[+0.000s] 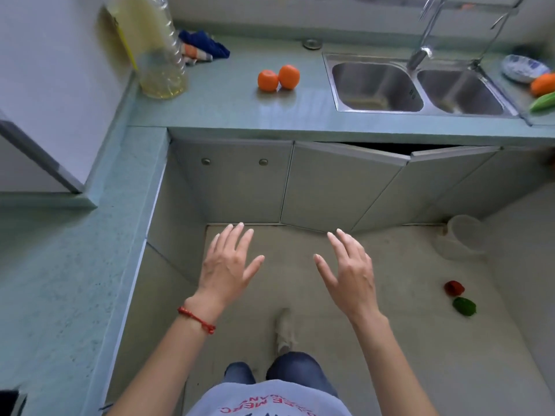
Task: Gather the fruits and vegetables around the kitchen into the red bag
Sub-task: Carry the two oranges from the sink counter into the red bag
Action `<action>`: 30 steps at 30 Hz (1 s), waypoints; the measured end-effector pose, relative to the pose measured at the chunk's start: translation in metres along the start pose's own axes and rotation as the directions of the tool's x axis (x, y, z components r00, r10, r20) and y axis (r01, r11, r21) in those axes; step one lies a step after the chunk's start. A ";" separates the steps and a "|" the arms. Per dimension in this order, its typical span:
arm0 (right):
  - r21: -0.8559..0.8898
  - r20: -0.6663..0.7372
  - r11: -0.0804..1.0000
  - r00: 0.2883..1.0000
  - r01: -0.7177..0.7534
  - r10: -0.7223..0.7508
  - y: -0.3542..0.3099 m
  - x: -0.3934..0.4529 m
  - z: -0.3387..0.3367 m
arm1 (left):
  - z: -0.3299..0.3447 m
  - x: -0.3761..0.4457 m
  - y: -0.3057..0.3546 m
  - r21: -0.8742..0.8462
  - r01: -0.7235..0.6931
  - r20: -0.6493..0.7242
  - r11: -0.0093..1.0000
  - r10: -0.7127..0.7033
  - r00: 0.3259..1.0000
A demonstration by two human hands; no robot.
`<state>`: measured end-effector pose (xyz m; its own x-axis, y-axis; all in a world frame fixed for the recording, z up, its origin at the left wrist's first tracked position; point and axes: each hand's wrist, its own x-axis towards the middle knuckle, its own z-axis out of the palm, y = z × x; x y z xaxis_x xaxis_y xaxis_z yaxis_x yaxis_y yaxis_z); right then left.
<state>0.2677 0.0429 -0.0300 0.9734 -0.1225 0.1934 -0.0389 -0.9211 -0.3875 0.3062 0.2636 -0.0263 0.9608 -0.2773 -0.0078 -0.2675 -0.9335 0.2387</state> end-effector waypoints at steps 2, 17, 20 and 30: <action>0.004 0.005 1.000 1.000 0.002 -0.002 0.005 0.034 0.009 | 0.003 0.033 -0.005 0.003 0.010 0.007 1.000 -0.010 1.000; 0.062 0.093 0.998 0.995 0.025 -0.030 0.040 0.312 0.044 | -0.016 0.296 -0.023 -0.093 0.117 -0.045 0.989 -0.121 0.992; 0.075 0.115 0.997 0.993 0.027 -0.035 0.037 0.353 0.056 | -0.017 0.335 -0.034 -0.120 0.117 -0.067 0.986 -0.125 0.990; 0.043 0.080 0.998 0.996 -0.049 0.046 0.021 0.478 0.104 | -0.018 0.480 -0.093 -0.135 0.079 0.027 0.988 -0.076 0.997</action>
<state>0.7555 0.0033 -0.0394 0.9855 -0.1348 0.1030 -0.0772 -0.8971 -0.4351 0.7940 0.2217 -0.0346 0.9759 -0.2120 -0.0520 -0.1788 -0.9130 0.3667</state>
